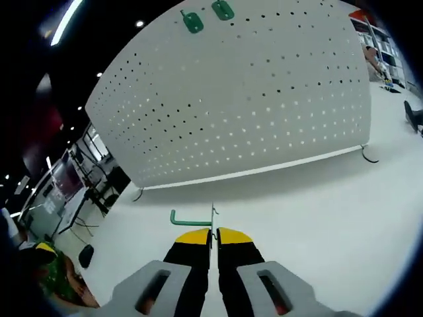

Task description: Insert the hook assembly into the mounting plate slot until the hook locks in place.

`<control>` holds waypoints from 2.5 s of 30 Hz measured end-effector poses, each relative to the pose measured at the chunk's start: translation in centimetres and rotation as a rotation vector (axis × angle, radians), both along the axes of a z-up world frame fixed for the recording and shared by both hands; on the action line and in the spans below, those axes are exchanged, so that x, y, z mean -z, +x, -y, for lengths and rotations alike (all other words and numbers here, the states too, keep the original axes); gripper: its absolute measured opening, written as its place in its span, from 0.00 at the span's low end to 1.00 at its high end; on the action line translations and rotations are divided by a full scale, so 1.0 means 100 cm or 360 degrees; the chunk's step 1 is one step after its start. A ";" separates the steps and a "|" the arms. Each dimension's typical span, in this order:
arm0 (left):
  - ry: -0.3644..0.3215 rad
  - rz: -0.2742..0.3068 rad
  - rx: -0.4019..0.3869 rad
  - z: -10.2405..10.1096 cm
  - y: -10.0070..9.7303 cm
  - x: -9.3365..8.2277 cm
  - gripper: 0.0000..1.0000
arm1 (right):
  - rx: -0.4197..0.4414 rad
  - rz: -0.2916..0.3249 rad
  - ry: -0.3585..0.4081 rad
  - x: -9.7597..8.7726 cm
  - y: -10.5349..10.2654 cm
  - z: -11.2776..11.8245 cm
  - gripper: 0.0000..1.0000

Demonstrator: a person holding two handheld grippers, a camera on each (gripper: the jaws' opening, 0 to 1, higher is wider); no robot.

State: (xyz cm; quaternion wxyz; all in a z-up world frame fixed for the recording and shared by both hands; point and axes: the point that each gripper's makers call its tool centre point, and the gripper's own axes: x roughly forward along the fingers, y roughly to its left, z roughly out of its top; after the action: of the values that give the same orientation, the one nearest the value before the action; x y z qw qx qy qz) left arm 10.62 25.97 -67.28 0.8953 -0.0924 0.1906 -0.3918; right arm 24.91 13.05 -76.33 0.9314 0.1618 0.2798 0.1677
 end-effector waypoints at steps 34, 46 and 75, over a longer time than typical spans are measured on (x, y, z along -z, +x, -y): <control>-0.0347 -0.0012 -0.0041 0.031 -0.003 -0.038 0.44 | -0.0150 0.0423 0.0047 -0.079 -0.060 -0.014 0.02; -0.0354 -0.0017 0.0001 0.056 -0.003 -0.043 0.42 | -0.0254 0.0623 -0.0035 -0.101 -0.084 -0.021 0.02; -0.0626 -0.0121 -0.0163 0.061 0.011 -0.053 0.22 | -0.0549 0.0926 -0.0007 -0.140 -0.123 -0.057 0.02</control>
State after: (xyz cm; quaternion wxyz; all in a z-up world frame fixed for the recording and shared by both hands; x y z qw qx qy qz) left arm 11.74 19.91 -61.96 0.8709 -0.2898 0.1390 -0.3717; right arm 12.62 18.73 -62.36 0.9304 0.0554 0.0258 0.3613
